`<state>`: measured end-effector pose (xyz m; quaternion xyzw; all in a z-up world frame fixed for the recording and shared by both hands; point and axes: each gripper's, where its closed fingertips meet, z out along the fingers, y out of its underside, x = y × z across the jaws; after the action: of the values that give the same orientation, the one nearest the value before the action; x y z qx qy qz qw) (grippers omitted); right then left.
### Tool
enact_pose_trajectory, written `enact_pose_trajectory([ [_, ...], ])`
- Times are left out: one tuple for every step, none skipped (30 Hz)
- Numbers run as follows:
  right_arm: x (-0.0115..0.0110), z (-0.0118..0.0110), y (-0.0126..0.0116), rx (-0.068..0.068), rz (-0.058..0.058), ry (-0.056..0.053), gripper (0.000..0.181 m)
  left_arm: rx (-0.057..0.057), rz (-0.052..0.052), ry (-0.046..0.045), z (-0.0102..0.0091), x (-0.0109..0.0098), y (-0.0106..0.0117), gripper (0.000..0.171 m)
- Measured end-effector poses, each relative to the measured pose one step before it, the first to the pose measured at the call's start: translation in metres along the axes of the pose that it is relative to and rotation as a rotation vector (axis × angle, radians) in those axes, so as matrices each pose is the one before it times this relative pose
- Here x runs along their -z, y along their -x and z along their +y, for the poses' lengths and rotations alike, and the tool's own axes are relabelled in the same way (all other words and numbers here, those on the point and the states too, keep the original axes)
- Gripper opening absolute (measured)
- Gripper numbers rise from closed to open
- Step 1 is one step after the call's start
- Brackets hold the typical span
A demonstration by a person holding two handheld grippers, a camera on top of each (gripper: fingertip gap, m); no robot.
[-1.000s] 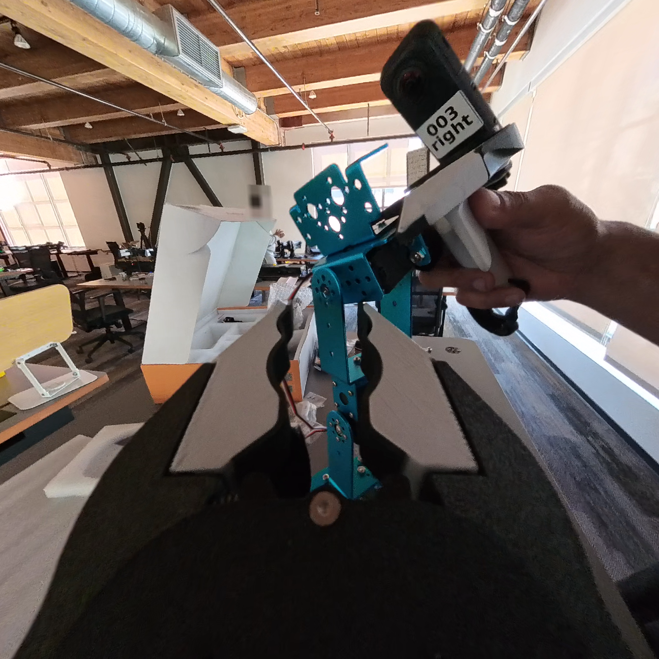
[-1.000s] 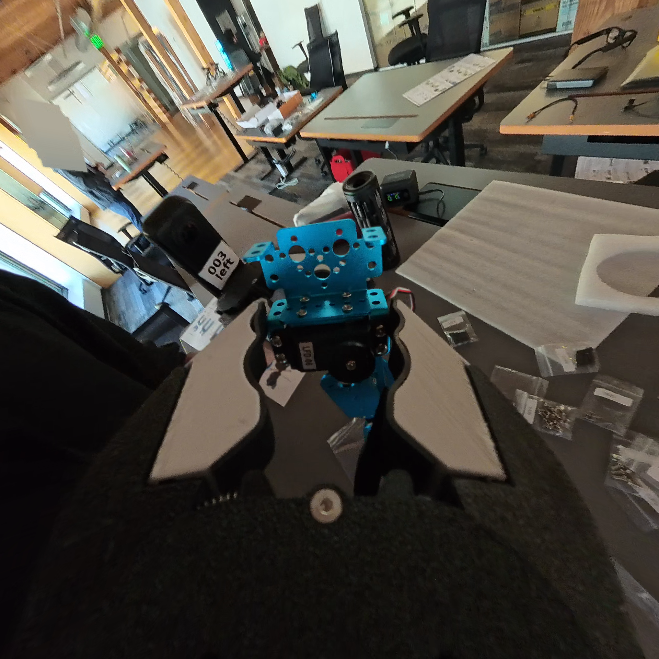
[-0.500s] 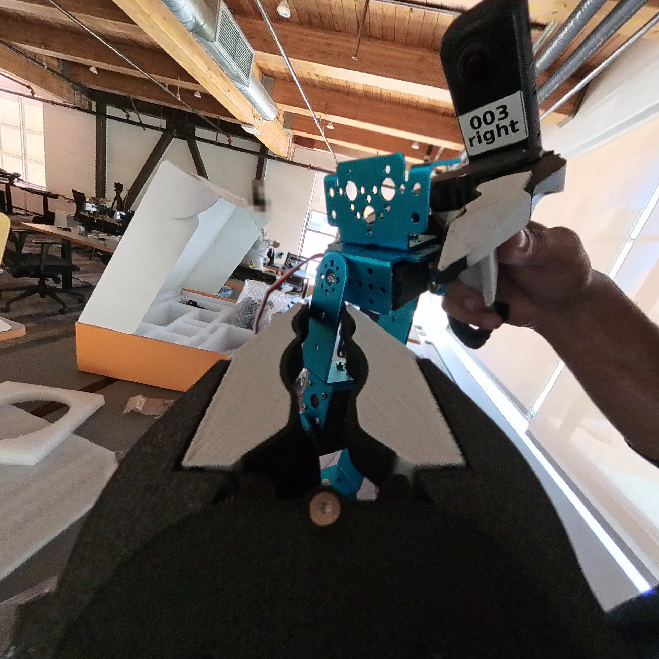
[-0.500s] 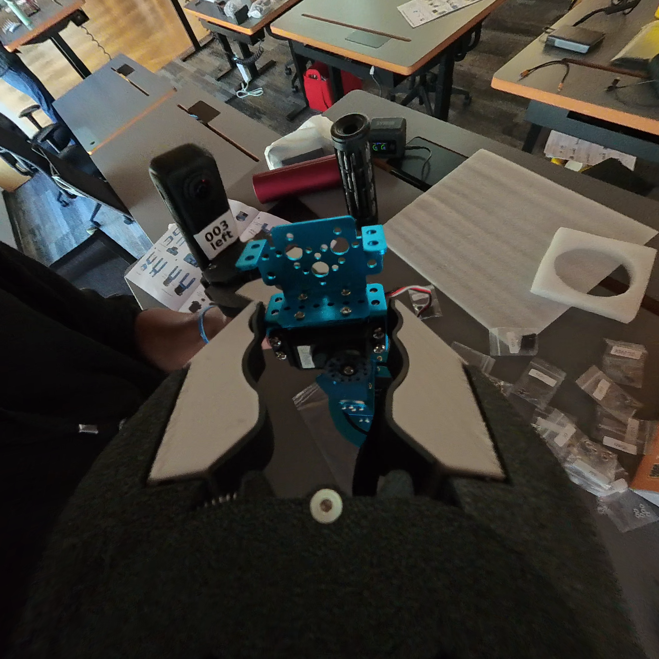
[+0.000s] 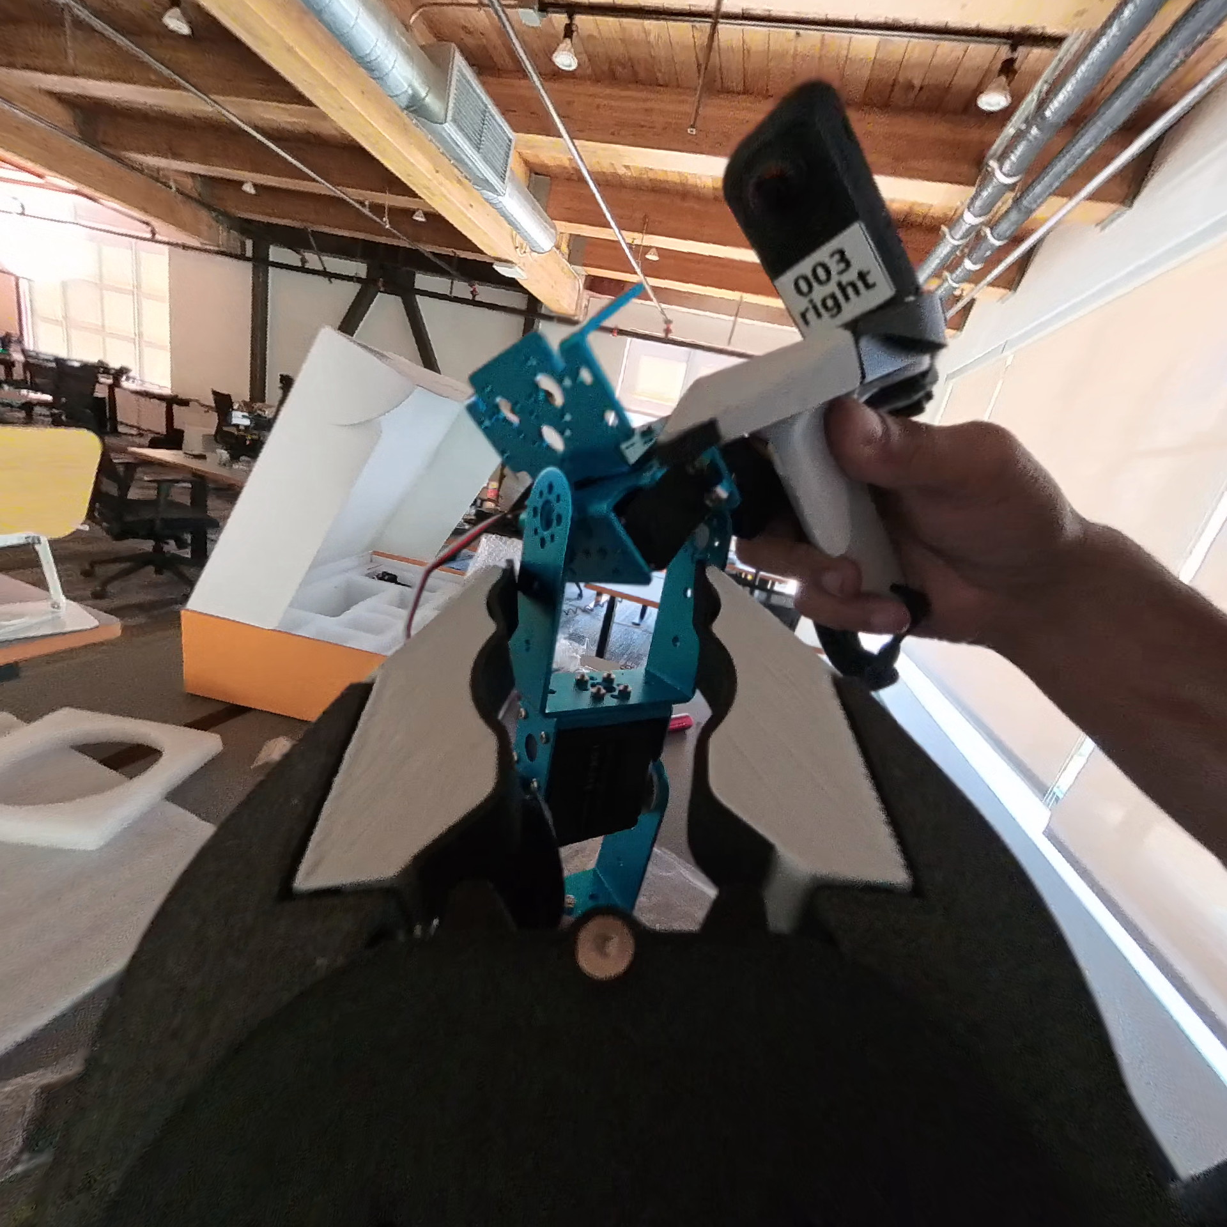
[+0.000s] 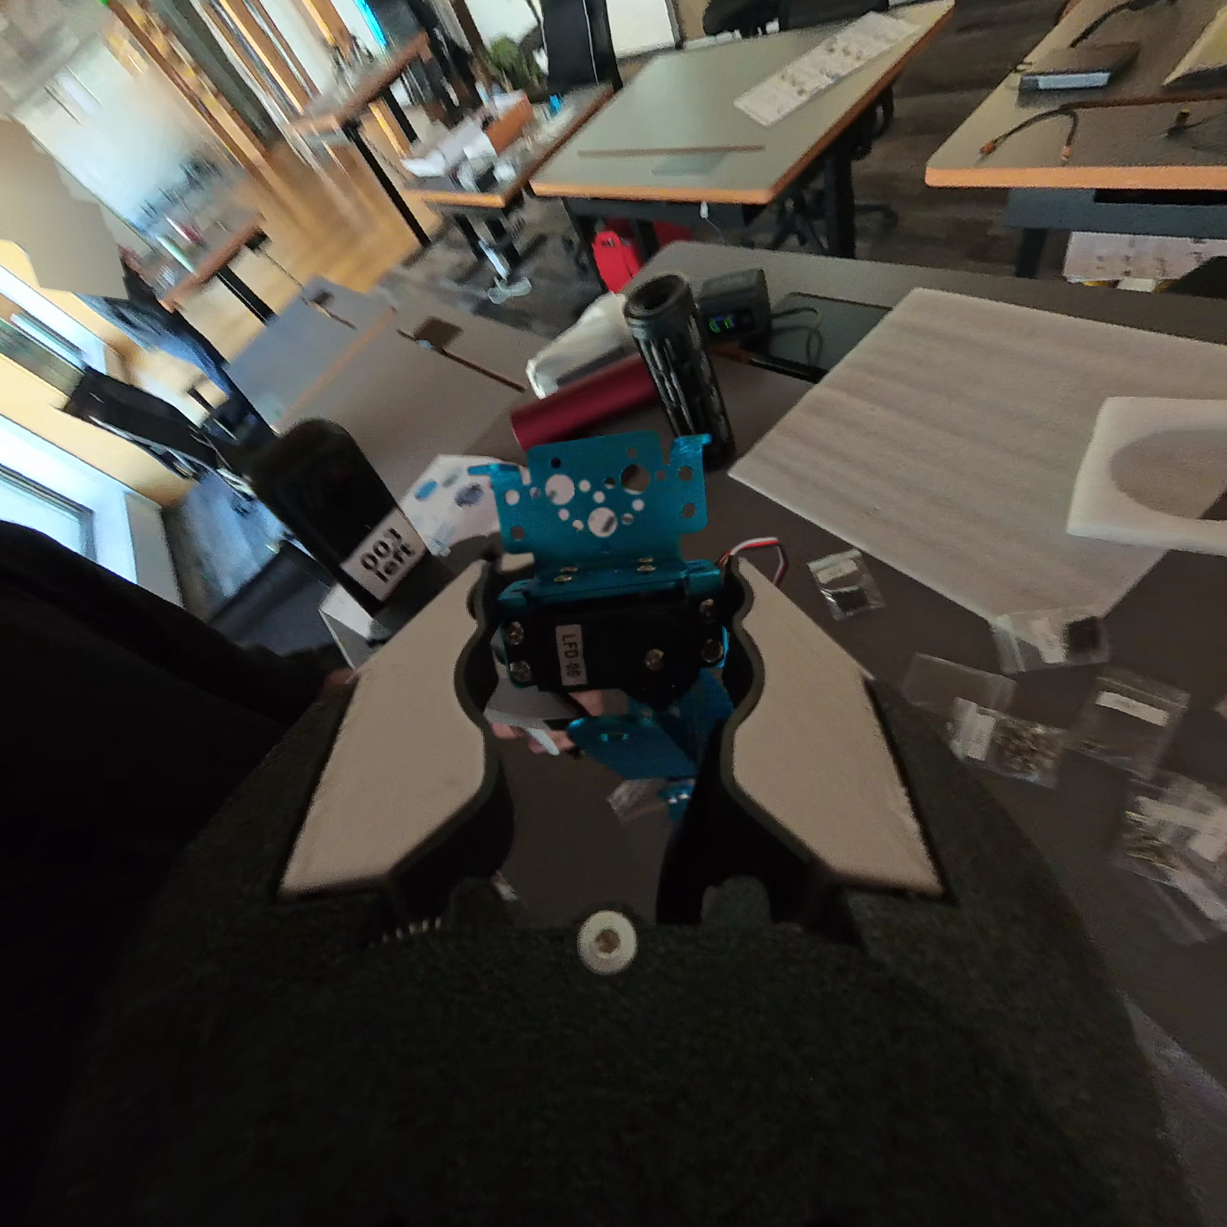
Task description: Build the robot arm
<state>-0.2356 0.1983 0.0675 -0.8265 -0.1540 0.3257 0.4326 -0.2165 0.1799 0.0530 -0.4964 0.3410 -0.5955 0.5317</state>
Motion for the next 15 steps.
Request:
enact_pose_trajectory([
  [0.00131, -0.00354, 0.00164, -0.0261, -0.0174, -0.0245, 0.068, 0.0191, -0.0145, -0.00981, -0.00214, 0.00084, 0.00115, 0.053],
  [0.00138, -0.00305, 0.00145, -0.0148, -0.0107, -0.0208, 0.068, 0.0187, -0.0301, -0.01605, -0.00319, 0.00144, 0.00328, 0.053],
  [0.00153, -0.0031, 0.00176, -0.0074, -0.0065, -0.0238, 0.068, 0.0179, -0.0176, -0.01925, -0.00405, 0.00169, 0.00154, 0.056],
  [0.00129, -0.0027, 0.00248, -0.0151, -0.0113, -0.0226, 0.068, 0.0142, -0.0119, -0.01205, -0.00347, 0.00138, 0.00088, 0.059],
  [0.00054, -0.00279, 0.00405, -0.0181, -0.0236, -0.0253, 0.068, 0.0035, -0.0251, 0.00035, -0.00153, 0.00059, 0.00283, 0.059],
  [-0.0006, -0.00166, 0.00426, -0.0196, -0.0283, -0.0188, 0.068, -0.0136, -0.0152, 0.00692, -0.00033, -0.0001, 0.00162, 0.059],
  [-0.00108, 0.00113, 0.00101, -0.0149, -0.0098, 0.0005, 0.067, -0.0268, 0.0021, 0.00094, -0.0009, -0.00017, -0.00067, 0.057],
  [-0.00048, 0.00114, -0.00165, 0.003, 0.0097, 0.0031, 0.068, -0.0291, -0.0057, 0.00465, -0.00052, -0.00047, 0.00068, 0.053],
  [0.00011, 0.00102, -0.00185, 0.01, 0.0135, 0.0034, 0.068, -0.019, -0.009, 0.00864, -0.00017, -0.00058, 0.00179, 0.051],
  [0.00094, 0.00045, -0.00095, 0.0008, 0.0058, 0.0017, 0.068, -0.0089, 0.007, 0.01479, 0.00113, -0.00101, -0.00023, 0.05],
  [0.00098, 0.0012, -0.00054, 0.0026, 0.0051, 0.0056, 0.068, 0.0011, 0.0109, 0.00781, 0.00023, -0.00033, -0.00063, 0.047],
  [0.00051, 0.00214, -0.00011, 0.0121, 0.0063, 0.0104, 0.068, 0.0037, 0.0052, 0.00516, -0.00049, 0.00024, 0.00054, 0.045],
  [0.00034, 0.00352, -0.00097, 0.0159, 0.0123, 0.02, 0.068, 0.0002, 0.0017, 0.00651, 0.00031, 0.00009, 0.00079, 0.041],
  [-0.00007, 0.00503, -0.00173, 0.02, 0.0171, 0.0305, 0.068, 0.0008, -0.0013, 0.01093, 0.00157, -0.0002, 0.00095, 0.035],
  [-0.00001, 0.00166, 0.00103, 0.0289, 0.0013, 0.0087, 0.068, 0.0074, 0.0086, 0.00732, 0.00133, -0.00005, -0.00032, 0.033],
])
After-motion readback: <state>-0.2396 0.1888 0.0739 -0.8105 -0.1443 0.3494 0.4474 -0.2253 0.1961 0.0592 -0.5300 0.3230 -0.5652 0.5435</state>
